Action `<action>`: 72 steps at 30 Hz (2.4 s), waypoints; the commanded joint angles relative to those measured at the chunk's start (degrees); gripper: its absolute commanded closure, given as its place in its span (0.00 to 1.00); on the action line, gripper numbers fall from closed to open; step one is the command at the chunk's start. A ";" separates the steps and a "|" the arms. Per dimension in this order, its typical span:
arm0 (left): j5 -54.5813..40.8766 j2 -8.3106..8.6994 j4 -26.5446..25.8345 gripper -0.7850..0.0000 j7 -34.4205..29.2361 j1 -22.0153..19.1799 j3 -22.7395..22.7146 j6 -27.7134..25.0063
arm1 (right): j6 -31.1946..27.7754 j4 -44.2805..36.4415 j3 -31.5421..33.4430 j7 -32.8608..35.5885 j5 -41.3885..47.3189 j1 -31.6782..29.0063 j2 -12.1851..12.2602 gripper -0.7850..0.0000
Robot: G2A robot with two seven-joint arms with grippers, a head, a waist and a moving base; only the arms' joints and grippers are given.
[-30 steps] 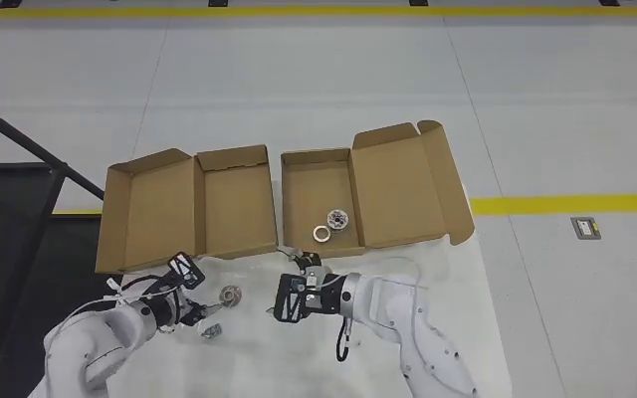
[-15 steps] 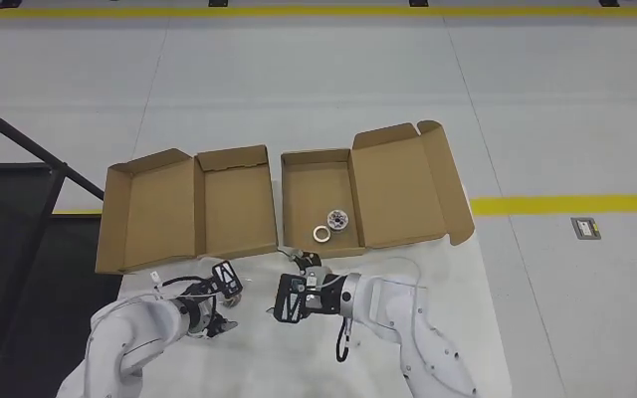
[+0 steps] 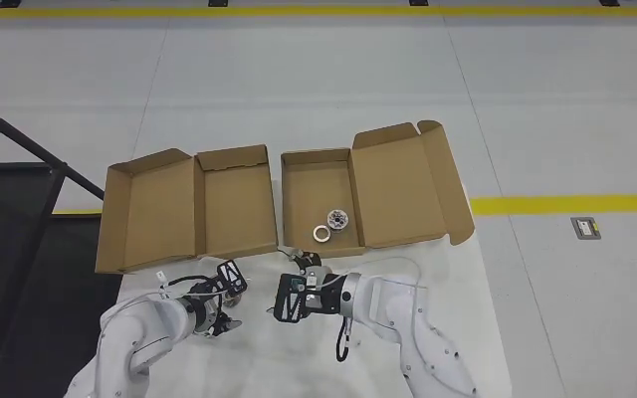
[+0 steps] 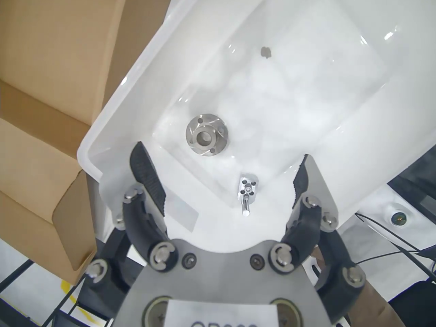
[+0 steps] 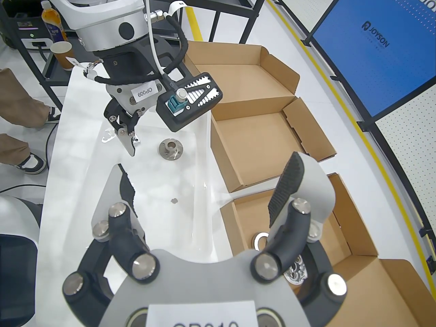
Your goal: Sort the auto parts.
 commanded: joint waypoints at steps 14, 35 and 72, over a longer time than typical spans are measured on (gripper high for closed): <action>1.97 -0.04 2.92 0.00 3.11 -0.43 1.43 1.79 | 0.00 0.00 0.00 0.00 0.00 0.00 0.00 0.00; 8.71 -1.09 10.91 0.18 2.05 -7.53 9.78 12.56 | 0.00 0.00 0.00 0.00 0.00 0.00 0.00 0.00; 4.29 -2.04 19.66 0.58 -1.93 -13.50 13.74 12.50 | 0.00 0.00 0.00 0.00 0.00 0.00 0.00 0.00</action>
